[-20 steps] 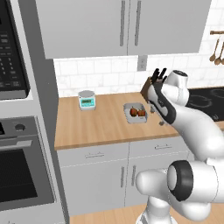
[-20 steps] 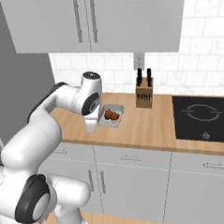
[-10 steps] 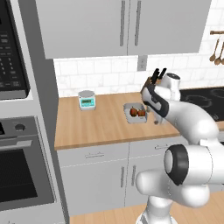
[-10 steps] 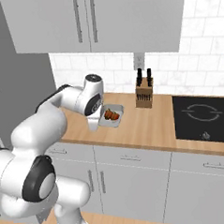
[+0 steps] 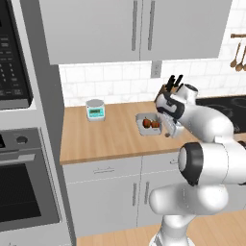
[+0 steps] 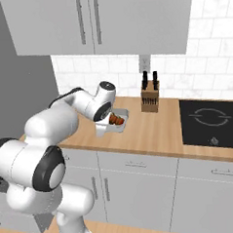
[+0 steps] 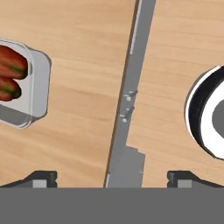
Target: Take the meat container that has the steak and place it on the second highest rack of the freezer. Then take the vegetable container that has the bell peppers and place it on the highest rack of the freezer.
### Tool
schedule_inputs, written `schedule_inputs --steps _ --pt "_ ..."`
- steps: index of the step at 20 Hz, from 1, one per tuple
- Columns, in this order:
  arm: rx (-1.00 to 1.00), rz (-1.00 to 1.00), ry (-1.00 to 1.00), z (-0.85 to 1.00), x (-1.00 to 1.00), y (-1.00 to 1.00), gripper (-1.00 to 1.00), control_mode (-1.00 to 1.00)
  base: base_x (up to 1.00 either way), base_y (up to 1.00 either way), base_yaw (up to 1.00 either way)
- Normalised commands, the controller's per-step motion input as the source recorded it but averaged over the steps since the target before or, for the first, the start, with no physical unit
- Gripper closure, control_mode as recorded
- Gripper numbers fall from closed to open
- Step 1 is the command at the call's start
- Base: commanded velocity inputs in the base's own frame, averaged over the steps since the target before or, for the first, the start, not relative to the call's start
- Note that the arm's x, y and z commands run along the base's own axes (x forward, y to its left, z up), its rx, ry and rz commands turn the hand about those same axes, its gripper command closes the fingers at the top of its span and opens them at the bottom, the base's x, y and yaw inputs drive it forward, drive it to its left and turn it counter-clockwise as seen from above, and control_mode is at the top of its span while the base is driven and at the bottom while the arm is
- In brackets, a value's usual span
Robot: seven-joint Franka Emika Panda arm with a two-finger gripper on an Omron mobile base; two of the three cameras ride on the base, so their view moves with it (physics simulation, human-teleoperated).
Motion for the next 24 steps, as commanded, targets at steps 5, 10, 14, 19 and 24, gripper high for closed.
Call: schedule_inputs --steps 5,10,14,19,24 --pt "0.08 0.00 0.00 -0.10 0.69 0.00 -1.00 -1.00 0.00 0.00 0.00" --pt "0.03 0.00 0.00 -0.20 0.44 0.00 -1.00 -1.00 0.00 0.00 0.00" --pt "0.00 0.00 0.00 -0.38 0.16 0.01 -1.00 -1.00 0.00 0.00 0.00" --pt "0.00 0.00 0.00 -0.46 0.20 0.07 -1.00 -1.00 0.00 0.00 0.00" --pt "0.00 0.00 0.00 -0.36 0.46 0.03 -1.00 -1.00 0.00 0.00 0.00"
